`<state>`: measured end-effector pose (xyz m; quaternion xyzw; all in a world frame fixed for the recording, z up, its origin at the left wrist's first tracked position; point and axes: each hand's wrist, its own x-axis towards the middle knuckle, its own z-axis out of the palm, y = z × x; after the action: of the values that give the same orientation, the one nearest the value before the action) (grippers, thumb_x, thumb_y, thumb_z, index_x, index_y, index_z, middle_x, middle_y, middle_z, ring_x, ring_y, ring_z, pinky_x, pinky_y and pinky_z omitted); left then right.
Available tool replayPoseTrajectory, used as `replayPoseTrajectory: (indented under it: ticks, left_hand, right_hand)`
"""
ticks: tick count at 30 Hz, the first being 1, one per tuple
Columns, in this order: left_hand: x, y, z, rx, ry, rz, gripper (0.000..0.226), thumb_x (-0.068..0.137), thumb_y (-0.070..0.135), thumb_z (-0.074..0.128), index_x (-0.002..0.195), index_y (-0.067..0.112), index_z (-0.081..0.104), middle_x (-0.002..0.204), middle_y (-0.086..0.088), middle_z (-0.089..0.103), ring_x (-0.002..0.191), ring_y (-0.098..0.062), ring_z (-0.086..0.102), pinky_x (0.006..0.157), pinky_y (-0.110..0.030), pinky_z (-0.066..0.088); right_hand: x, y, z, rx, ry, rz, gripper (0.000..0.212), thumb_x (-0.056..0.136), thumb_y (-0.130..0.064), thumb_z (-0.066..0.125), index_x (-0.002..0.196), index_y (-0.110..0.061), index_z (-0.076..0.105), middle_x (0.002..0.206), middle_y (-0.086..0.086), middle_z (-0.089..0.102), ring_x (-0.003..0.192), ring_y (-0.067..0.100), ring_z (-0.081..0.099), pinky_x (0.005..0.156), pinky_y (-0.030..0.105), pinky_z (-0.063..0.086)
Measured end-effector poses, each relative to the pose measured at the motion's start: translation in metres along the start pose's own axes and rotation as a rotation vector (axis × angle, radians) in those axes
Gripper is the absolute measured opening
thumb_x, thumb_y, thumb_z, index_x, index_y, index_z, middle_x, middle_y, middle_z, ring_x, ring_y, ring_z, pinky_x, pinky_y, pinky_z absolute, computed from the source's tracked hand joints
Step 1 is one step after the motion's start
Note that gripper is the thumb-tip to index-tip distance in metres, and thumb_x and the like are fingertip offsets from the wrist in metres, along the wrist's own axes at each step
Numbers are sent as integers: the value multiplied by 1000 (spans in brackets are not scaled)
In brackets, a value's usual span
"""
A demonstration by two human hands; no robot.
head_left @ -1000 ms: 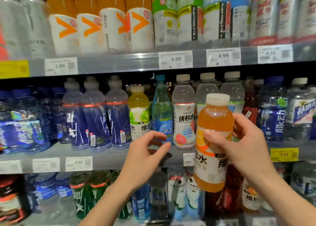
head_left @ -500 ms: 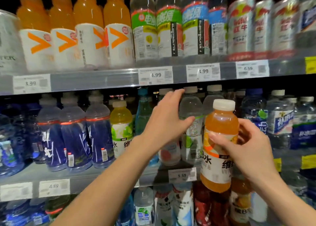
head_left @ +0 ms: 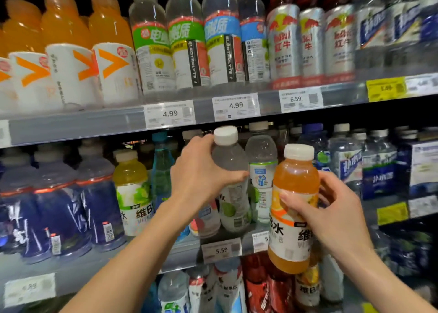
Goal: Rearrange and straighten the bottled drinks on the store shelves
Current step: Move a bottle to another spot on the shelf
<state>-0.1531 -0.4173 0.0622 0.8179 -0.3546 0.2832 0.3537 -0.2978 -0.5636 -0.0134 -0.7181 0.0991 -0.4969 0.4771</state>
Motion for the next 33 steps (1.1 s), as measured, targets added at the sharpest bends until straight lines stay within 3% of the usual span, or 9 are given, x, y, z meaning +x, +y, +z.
replayPoseTrajectory:
  ticks: [3, 5, 8, 12, 15, 19, 25, 29, 33]
  left_hand:
    - [-35, -8, -7, -196, 113, 112, 62, 48, 55, 88, 97, 29, 60, 92, 14, 57, 84, -2, 52, 67, -22, 44]
    - [-50, -15, -10, -333, 169, 159, 61, 51, 46, 92, 100, 30, 60, 98, 13, 61, 94, -1, 56, 75, -17, 46]
    - [-55, -21, -21, -530, 236, 132, 62, 54, 32, 94, 107, 27, 62, 107, 5, 67, 102, -13, 65, 81, -27, 55]
    - [-51, -31, -44, -711, 248, 24, 49, 53, 45, 90, 98, 38, 72, 101, 2, 73, 94, -15, 71, 76, -28, 56]
    - [-59, -43, -54, -709, 229, -41, 54, 49, 50, 86, 99, 37, 74, 99, 5, 74, 92, -12, 71, 79, -34, 56]
    - [-75, -58, -64, -655, 211, -95, 55, 48, 49, 87, 100, 35, 74, 100, 8, 74, 96, -11, 71, 82, -38, 57]
    - [-87, -88, -70, -671, 217, -218, 66, 44, 50, 88, 105, 27, 74, 100, 6, 76, 95, -15, 72, 85, -49, 58]
    - [-93, -101, -76, -657, 214, -231, 65, 46, 51, 89, 106, 28, 74, 103, 6, 75, 96, -13, 71, 85, -46, 58]
    - [-100, -106, -76, -662, 227, -242, 59, 49, 40, 93, 104, 26, 75, 101, 4, 75, 94, -12, 71, 84, -43, 59]
  right_hand:
    - [3, 0, -2, 20, 28, -29, 48, 53, -55, 75, 96, -38, 63, 93, -33, 69, 87, -10, 66, 66, 8, 49]
    - [6, -2, 1, 43, 50, -51, 47, 53, -55, 76, 95, -38, 63, 93, -31, 70, 86, -8, 67, 68, 9, 51]
    - [10, -8, 8, 54, 82, -100, 48, 54, -55, 78, 96, -38, 60, 94, -30, 69, 86, -6, 67, 71, 9, 51]
    - [17, -10, 22, 72, 138, -124, 54, 56, -59, 80, 100, -35, 60, 94, -20, 71, 86, -1, 68, 74, 20, 56]
    - [19, -4, 42, 19, 157, -129, 57, 59, -57, 84, 106, -35, 60, 98, -17, 69, 91, 2, 66, 81, 30, 54]
    - [15, 7, 76, -105, 204, -190, 59, 62, -47, 87, 109, -31, 55, 104, -12, 58, 97, -9, 53, 80, 5, 37]
    - [8, 22, 112, -126, 257, -160, 60, 66, -35, 89, 116, -17, 60, 106, -5, 56, 91, -6, 47, 77, -2, 32]
    - [16, 20, 125, -183, 253, -120, 57, 69, -37, 88, 117, -18, 63, 103, -7, 58, 94, 6, 51, 75, 1, 31]
    - [20, 17, 139, -235, 296, -78, 65, 69, -40, 86, 124, -20, 59, 109, -2, 62, 106, 17, 52, 84, 26, 36]
